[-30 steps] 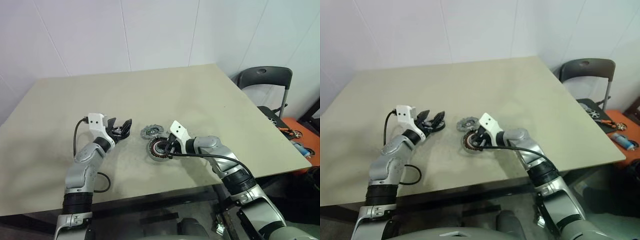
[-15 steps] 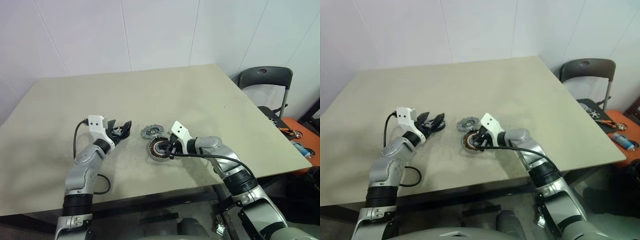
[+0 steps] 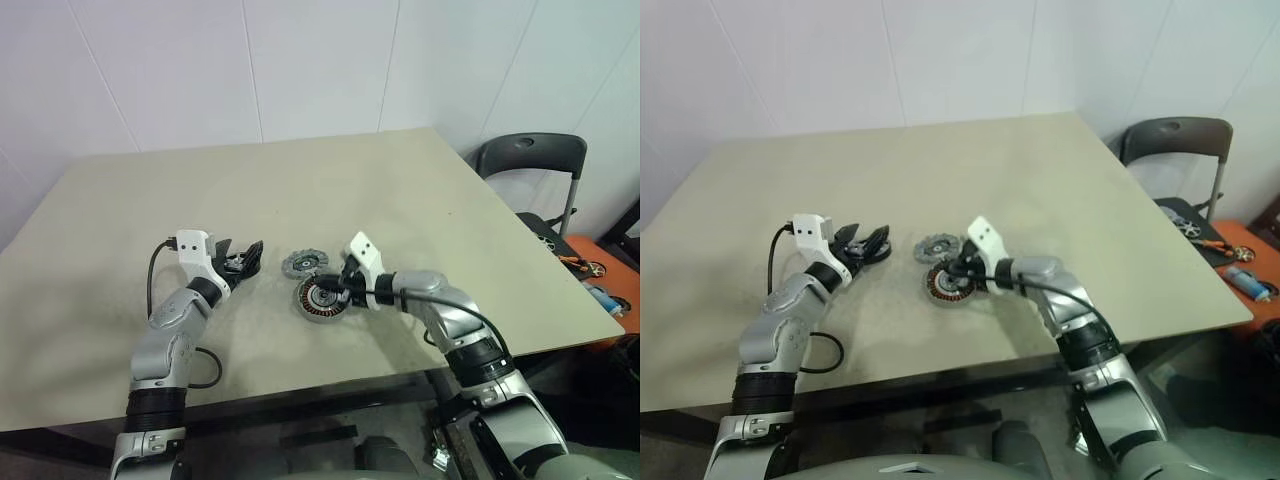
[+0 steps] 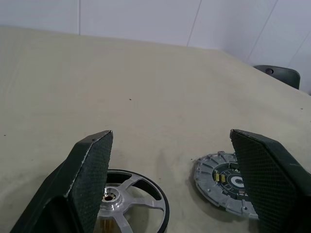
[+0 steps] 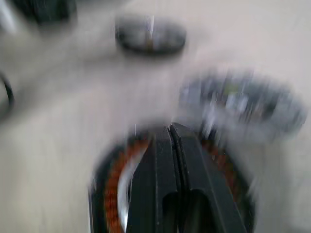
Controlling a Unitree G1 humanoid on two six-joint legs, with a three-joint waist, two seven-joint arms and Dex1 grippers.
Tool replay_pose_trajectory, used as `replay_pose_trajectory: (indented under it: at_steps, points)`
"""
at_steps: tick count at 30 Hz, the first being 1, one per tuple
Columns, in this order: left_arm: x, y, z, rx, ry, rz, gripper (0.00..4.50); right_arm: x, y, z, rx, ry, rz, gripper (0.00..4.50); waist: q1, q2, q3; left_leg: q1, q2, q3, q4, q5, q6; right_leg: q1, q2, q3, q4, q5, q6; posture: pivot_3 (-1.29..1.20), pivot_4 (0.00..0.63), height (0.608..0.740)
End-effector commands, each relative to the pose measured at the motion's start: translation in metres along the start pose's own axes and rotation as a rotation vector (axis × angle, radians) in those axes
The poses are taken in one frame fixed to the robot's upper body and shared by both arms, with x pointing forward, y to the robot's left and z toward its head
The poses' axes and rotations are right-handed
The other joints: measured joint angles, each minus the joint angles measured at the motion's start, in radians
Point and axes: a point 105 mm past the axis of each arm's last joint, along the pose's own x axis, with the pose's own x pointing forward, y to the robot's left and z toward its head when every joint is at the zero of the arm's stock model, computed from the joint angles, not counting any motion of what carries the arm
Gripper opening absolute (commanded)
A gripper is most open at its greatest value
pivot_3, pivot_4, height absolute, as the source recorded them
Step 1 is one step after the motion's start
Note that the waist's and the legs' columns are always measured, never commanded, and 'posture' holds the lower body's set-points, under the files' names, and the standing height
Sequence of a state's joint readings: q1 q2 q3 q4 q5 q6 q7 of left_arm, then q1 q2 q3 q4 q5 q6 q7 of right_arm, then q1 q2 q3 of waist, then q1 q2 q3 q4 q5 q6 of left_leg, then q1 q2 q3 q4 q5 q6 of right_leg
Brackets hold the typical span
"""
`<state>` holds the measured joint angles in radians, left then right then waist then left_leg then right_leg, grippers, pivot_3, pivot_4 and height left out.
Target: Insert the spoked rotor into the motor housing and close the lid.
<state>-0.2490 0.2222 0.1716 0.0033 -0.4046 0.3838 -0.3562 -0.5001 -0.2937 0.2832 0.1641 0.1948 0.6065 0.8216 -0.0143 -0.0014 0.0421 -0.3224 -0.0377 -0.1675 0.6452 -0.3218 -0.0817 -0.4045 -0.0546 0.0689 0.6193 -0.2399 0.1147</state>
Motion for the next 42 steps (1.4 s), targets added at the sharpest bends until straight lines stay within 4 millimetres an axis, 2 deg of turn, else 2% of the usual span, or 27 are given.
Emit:
replay_pose_trajectory:
  at_steps: [1,8,14,16,22,25,30,33,35,37,42]
  points:
    - [0.002,-0.005,0.019,0.026,-0.061,-0.022,4.11,0.003,0.001,0.002,-0.081,0.011,-0.005,0.03,-0.004,0.000,0.000,0.000,0.000,0.000,0.000,0.000,0.000,0.000,0.000,0.000,0.000,0.000,0.000,0.00,0.000,0.740]
    - [0.001,-0.004,0.017,0.026,-0.056,-0.016,4.11,0.003,-0.004,0.002,-0.096,0.018,-0.025,0.03,-0.001,0.000,0.000,0.001,0.000,0.000,0.001,0.000,0.000,0.001,0.000,0.000,0.001,0.000,0.000,0.00,0.000,0.740]
    - [0.002,-0.005,0.018,0.023,-0.059,-0.016,4.11,0.000,-0.006,0.030,0.000,-0.107,-0.004,0.03,-0.001,0.000,0.000,0.001,0.000,0.000,0.001,0.000,0.000,0.001,0.000,0.000,0.001,0.000,0.000,0.00,0.000,0.740]
    - [0.002,-0.005,0.019,0.022,-0.060,-0.016,4.11,0.000,-0.002,0.030,-0.002,-0.100,0.019,0.03,-0.002,0.000,0.000,0.001,0.000,0.000,0.001,0.000,0.000,0.001,0.000,0.000,0.001,0.000,0.000,0.00,0.000,0.740]
    - [0.004,-0.006,0.021,0.020,-0.064,-0.018,4.11,0.007,0.002,-0.013,-0.100,0.086,0.011,0.03,-0.001,0.000,0.000,0.000,0.000,0.000,0.001,0.000,0.000,0.001,0.000,0.000,0.000,0.000,0.000,0.00,0.000,0.740]
    - [0.004,-0.007,0.023,0.020,-0.067,-0.021,4.11,0.007,0.002,-0.027,-0.135,0.140,0.012,0.03,-0.001,-0.001,-0.001,0.002,0.000,0.000,0.001,0.000,0.000,0.002,0.000,0.000,0.000,0.000,0.000,0.00,0.000,0.740]
    - [0.001,-0.011,0.026,0.016,-0.068,-0.042,4.11,0.005,0.001,0.001,-0.057,-0.002,0.022,0.03,-0.001,-0.001,-0.001,0.004,0.000,0.000,0.001,0.000,0.000,0.005,0.000,0.000,0.000,0.000,0.000,0.00,0.000,0.740]
    - [0.000,-0.010,0.026,0.017,-0.066,-0.037,4.11,0.002,-0.009,0.026,0.000,-0.107,-0.016,0.03,-0.003,0.000,-0.001,0.004,0.000,0.000,0.001,0.000,0.000,0.004,0.000,0.000,0.000,0.000,0.000,0.00,0.000,0.740]
    - [0.000,-0.011,0.026,0.017,-0.066,-0.036,4.11,0.002,-0.010,0.033,0.035,-0.133,-0.005,0.03,-0.002,0.000,0.000,0.002,0.000,0.000,0.001,0.000,0.000,0.002,0.000,0.000,0.001,0.000,0.000,0.00,0.000,0.740]
    - [0.001,-0.012,0.028,0.018,-0.068,-0.036,4.11,0.004,-0.004,0.026,0.046,-0.101,0.029,0.03,-0.001,0.000,-0.001,0.001,0.000,0.000,0.001,0.000,0.000,0.001,0.000,0.000,0.001,0.000,0.000,0.00,0.000,0.740]
    - [0.001,-0.015,0.031,0.016,-0.071,-0.035,4.11,0.004,0.010,-0.006,0.020,0.034,0.085,0.03,0.000,0.000,0.000,0.001,0.000,0.000,0.000,0.000,0.000,0.001,0.000,0.000,-0.001,0.000,0.000,0.00,0.000,0.740]
